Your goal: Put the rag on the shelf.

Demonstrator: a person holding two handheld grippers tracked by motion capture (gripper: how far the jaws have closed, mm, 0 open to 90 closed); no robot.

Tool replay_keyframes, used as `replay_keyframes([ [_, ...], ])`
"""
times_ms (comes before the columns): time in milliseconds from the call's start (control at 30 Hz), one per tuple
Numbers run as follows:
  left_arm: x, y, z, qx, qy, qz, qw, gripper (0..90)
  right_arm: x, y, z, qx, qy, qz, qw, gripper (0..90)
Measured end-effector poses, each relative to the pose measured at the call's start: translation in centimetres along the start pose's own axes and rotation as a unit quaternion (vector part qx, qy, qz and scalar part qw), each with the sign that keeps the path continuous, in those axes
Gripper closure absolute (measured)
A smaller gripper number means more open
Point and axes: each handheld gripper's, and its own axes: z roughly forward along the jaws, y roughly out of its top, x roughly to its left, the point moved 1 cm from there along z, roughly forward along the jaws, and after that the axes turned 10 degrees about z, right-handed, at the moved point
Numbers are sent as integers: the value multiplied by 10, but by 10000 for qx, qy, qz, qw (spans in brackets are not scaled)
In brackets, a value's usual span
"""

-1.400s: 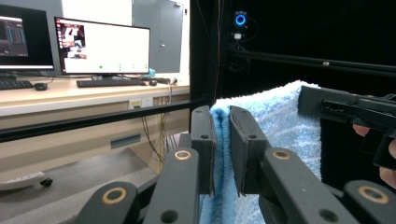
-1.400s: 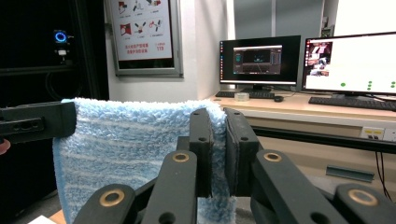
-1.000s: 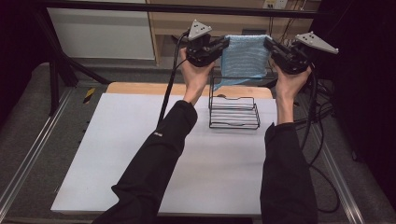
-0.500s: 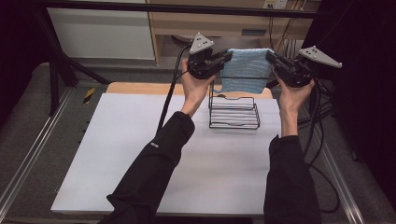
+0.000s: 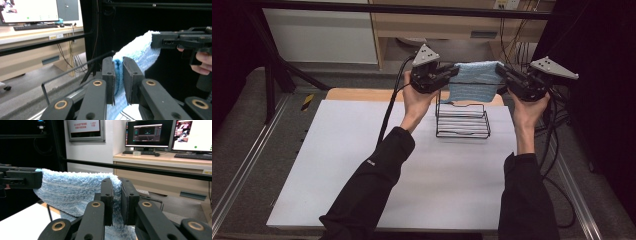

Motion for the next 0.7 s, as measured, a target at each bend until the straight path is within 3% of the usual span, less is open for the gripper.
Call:
replay_keyframes([
  [233, -6, -5, -5, 125, -29, -43, 9999, 795, 3, -5, -6, 99, 37, -84, 9999, 817],
  [567, -15, -12, -9, 264, -210, 12, 9994, 786, 0, -15, -13, 241, 98, -18, 9997, 816],
  [700, -15, -9, -14, 299, -235, -55, 9993, 763, -1, -18, -15, 272, 176, 7, 9995, 816],
])
